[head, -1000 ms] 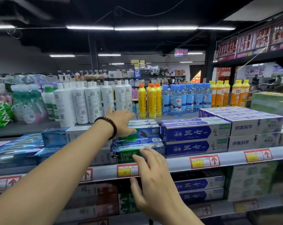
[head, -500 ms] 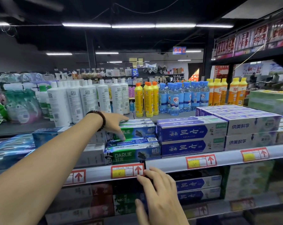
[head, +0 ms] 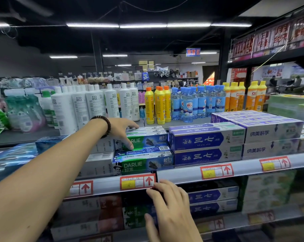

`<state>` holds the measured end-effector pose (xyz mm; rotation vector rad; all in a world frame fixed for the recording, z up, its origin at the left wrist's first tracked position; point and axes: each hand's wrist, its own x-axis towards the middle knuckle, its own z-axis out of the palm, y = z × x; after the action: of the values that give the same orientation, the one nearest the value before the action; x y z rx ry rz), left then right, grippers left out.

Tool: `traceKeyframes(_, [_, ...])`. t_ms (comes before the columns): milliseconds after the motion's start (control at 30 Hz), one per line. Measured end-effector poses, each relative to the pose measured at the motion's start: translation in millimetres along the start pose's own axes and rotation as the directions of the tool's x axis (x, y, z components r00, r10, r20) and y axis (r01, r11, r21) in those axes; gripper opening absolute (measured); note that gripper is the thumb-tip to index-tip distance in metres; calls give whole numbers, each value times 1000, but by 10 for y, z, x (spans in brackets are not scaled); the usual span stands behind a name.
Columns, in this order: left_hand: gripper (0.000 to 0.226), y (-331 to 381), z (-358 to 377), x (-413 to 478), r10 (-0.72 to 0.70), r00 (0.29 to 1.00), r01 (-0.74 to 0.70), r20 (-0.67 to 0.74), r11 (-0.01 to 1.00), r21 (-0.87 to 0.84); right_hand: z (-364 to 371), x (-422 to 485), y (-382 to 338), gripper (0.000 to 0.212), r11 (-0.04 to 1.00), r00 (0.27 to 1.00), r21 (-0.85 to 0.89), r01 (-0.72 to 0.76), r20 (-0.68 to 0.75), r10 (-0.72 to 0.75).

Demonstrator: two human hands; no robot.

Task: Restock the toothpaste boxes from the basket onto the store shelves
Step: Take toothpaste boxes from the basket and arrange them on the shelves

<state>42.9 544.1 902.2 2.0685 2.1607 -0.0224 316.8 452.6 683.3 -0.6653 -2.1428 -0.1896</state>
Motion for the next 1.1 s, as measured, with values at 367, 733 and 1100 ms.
traceKeyframes(367, [105, -1, 14, -52, 10, 1000, -10, 2, 998, -62, 50, -11, -1, 52, 1000, 999, -4, 0, -38, 0])
traceKeyframes(733, [105, 60, 59, -166, 17, 996, -9, -85, 995, 95, 96, -43, -50, 51, 1000, 1000, 20, -8, -12, 8])
traceKeyframes(1100, [38, 241, 370, -1009, 127, 819, -235, -560, 964, -125, 81, -87, -254, 49, 991, 997, 104, -83, 8, 82])
